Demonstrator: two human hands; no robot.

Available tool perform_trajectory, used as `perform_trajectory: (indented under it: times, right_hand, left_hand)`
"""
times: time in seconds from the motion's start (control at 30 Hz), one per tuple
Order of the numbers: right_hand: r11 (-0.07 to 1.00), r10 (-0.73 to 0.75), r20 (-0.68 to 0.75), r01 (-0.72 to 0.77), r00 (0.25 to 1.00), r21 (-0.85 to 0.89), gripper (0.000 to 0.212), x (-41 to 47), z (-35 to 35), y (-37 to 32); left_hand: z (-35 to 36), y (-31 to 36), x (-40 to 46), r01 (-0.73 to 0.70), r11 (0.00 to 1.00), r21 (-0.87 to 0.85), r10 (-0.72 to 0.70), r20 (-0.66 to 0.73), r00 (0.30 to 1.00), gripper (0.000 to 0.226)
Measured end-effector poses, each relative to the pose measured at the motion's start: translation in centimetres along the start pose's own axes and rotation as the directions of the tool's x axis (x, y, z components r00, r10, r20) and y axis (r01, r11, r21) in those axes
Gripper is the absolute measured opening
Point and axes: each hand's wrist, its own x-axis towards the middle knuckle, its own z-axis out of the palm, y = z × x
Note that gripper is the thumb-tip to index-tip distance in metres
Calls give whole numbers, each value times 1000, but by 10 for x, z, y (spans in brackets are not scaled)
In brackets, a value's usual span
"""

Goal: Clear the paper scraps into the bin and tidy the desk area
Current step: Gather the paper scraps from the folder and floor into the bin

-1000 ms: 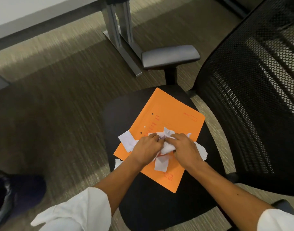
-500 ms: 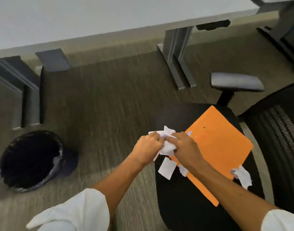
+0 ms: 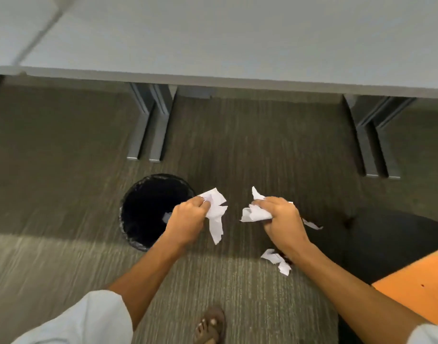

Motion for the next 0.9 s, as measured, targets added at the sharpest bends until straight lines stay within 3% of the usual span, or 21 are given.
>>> perform_trajectory:
  times: [0.1, 0.23, 0.37, 0.63, 0.9]
  right_hand:
    - [993, -78, -26, 80, 997, 91, 55, 37, 33, -46]
    - [972, -148, -61, 157, 987, 173, 51, 74, 74, -96]
    - [970, -169, -46, 174, 985, 172, 42, 91, 109, -115]
    - [979, -116, -10, 116, 993, 165, 32, 91, 157, -108]
    - [984, -8, 104, -11, 995, 179, 26, 88, 195, -113]
  left_hand:
    - [-2, -72, -10, 106, 994, -26, -107, -70, 992, 26]
    - [9, -146, -15, 255, 966, -47, -258, -64, 964, 19]
    - [43, -194, -15, 335, 921, -201, -355, -73, 932, 31]
    - [105, -209, -15, 466, 749, -470, -381, 268, 885, 69]
    - [126, -219, -47, 599, 559, -573, -578, 248, 777, 87]
